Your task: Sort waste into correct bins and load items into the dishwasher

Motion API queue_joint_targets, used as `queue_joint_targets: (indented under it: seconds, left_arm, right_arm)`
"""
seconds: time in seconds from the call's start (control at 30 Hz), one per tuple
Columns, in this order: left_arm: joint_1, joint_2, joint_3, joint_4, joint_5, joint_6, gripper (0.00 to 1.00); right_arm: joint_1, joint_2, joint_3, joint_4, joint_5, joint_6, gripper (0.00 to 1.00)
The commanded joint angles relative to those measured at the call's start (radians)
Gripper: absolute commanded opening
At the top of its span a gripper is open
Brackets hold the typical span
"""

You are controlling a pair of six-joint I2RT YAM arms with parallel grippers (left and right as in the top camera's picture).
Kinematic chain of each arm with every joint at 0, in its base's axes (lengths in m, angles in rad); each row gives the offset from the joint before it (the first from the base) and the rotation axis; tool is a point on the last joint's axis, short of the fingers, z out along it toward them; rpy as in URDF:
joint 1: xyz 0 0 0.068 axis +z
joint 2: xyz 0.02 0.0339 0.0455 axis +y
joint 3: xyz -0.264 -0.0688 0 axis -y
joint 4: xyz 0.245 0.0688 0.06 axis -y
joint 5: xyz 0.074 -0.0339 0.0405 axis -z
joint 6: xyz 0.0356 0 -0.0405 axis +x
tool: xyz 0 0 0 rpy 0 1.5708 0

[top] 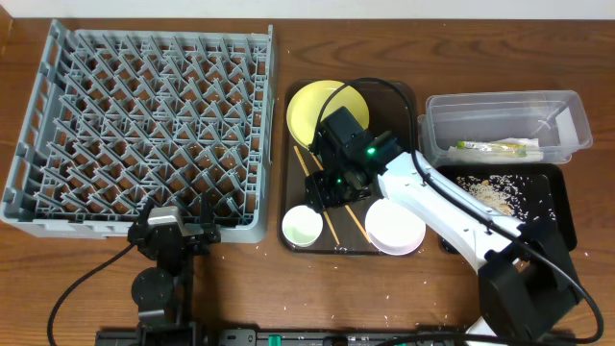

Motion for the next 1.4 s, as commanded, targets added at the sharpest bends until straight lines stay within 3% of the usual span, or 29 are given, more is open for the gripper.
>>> queue_joint_targets:
  seconds: [0.0, 0.23, 0.53, 0.73, 0.9, 1.2, 1.37]
  left_arm:
    - [-0.005, -0.003, -0.015, -0.037, -0.002, 0.014, 0.94]
    - [-0.005, -0.003, -0.015, -0.037, -0.002, 0.014, 0.94]
    - [-0.005, -0.003, -0.015, -0.037, 0.004, 0.01, 0.94]
    - [-0.005, -0.002, 0.005, -0.045, 0.024, -0.062, 0.94]
    - [-0.005, 0.066, 0.135, -0.121, 0.072, -0.111, 0.94]
    - [-0.005, 0.648, 0.55, -0.146, 0.382, -0.176, 0.94]
    - [-0.005, 0.953, 0.748, -0.076, 0.752, -0.212, 0.94]
  right_arm:
    - [0.026, 0.001, -0.001, -0.033, -0.023, -0.061, 0.57]
    - [0.079, 0.068, -0.008, -0.026, 0.055, -0.035, 0.47]
    - [0.063, 0.112, -0.007, -0.022, 0.036, -0.029, 0.01]
    - [0.034, 0.087, 0.021, -0.05, 0.022, -0.053, 0.01]
    - [-0.087, -0.025, 0.081, -0.071, 0.022, -0.085, 0.01]
    - [-0.37, -0.203, 0.104, 0.063, -0.083, -0.089, 0.01]
    - [-0.433, -0.215, 0.104, 0.105, -0.141, -0.089, 0.01]
